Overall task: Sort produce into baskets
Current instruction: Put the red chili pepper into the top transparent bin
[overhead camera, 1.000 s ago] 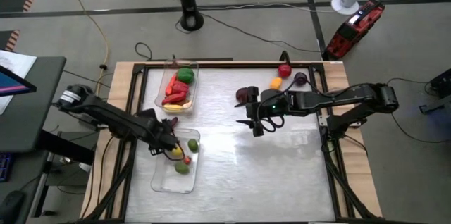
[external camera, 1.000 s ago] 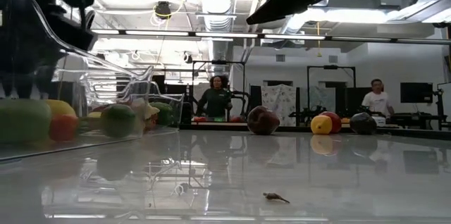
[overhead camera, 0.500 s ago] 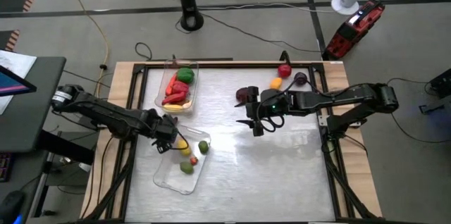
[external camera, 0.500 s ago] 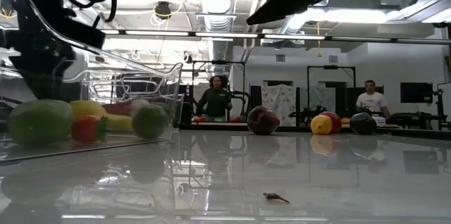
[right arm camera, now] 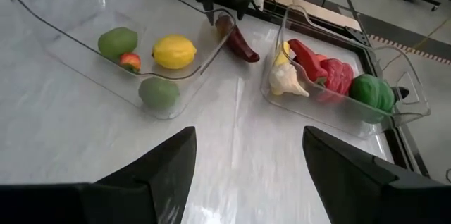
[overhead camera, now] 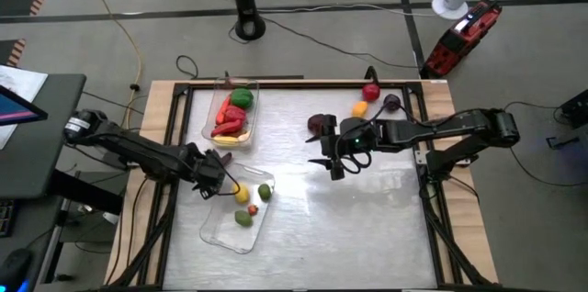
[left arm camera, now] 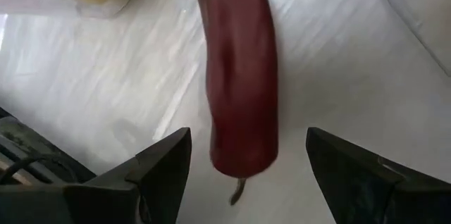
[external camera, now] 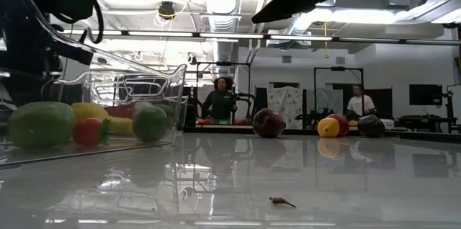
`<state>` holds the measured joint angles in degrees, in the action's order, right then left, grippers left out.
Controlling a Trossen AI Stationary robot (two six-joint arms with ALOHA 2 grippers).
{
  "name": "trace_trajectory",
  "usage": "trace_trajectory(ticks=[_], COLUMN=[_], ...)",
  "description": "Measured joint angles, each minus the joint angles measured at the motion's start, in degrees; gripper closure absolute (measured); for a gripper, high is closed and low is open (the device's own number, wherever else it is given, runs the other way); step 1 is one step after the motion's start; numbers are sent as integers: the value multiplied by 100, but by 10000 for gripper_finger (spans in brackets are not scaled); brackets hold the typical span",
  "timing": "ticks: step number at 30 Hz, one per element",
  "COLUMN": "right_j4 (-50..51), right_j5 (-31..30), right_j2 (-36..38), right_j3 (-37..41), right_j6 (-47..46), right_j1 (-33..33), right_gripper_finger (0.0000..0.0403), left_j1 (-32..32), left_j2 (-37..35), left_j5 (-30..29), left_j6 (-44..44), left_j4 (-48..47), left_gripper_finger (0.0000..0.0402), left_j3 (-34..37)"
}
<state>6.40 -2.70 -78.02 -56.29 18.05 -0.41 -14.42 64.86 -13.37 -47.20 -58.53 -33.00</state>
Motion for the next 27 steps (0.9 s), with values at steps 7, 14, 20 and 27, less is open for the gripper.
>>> trace_trajectory(ticks=[7,14,20,27], right_j4=[-59,-44,-38,15], right_j5=[8,39,39,39], right_j2=[0,0,0,0], right_j3=[2,2,3,4], right_j6=[-5,-13,-5,-152], right_j1=[-54,-34,-98,-67], right_gripper_finger=[118,118,118,118], left_j1=[183,236,236,236], left_j2=[-125,-90,-105,-107], left_j5=[277,24,-46,136], left_j6=[-84,-262,-207,-201], left_j4=[581,564,696,919], left_gripper_finger=[133,153,218,282], left_j3=[408,621,617,604])
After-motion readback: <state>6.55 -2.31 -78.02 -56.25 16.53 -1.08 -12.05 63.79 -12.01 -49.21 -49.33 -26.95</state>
